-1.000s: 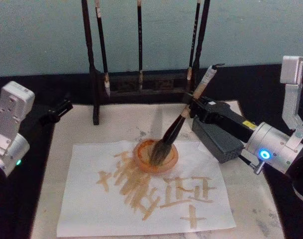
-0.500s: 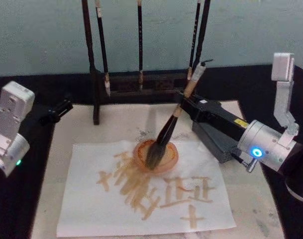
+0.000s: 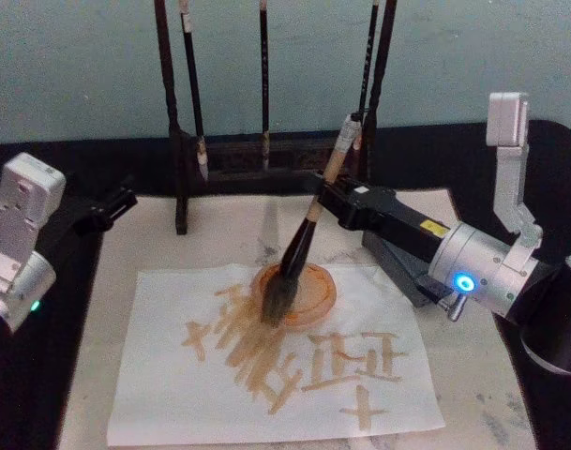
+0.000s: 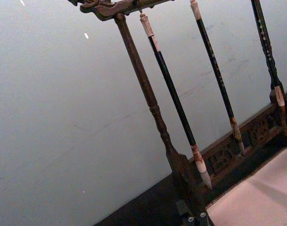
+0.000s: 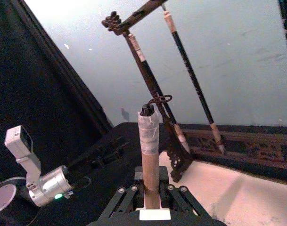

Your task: Pick up the brush from the inkstone, write on the paper, then place the brush back to its original position.

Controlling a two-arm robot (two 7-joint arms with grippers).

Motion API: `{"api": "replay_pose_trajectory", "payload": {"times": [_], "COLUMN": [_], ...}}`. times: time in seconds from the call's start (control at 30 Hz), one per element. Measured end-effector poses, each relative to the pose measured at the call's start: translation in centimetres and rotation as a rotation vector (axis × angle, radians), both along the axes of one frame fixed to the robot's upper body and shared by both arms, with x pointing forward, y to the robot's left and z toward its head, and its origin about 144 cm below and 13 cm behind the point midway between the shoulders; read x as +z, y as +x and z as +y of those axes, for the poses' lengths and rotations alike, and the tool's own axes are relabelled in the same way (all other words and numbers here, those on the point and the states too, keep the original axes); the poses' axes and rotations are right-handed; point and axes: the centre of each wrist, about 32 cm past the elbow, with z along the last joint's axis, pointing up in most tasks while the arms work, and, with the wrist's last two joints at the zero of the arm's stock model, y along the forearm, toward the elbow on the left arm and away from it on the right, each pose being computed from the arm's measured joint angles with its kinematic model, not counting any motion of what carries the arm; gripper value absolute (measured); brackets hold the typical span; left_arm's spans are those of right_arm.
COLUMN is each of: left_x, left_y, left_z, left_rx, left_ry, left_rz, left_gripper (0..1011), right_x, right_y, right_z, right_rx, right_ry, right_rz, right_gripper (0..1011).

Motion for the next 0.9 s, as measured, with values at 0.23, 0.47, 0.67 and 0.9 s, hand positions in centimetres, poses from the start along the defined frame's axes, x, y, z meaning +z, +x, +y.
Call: {"api": "replay_pose_trajectory", "payload": {"times": [0.23,0.47,0.67,0.9], "left_x": [0.0,0.0,0.0,0.0], "left_y": [0.0,0.0,0.0,0.0], "left_z": [0.0,0.0,0.0,0.0], "left_rx": [0.000,0.000,0.000,0.000], "left_ry": [0.000,0.000,0.000,0.000], "left_rz": [0.000,0.000,0.000,0.000], "left_gripper": [1002,1002,1002,1002], "right_x": [0.5,0.9,0.4,-0.4], "right_y": [-0.1,-0.6,-1.5,-2.0], "right_z": [0.4,0.7,1.0,1.2], "right_rx": [0.022,0.052,0.069,0.068], "right_ry": [0.006,0.003,-0.017,-0.069], "right_rz": [-0.002,-0.007,0.001,0.009], "right_gripper": [190,190,190,190]}}
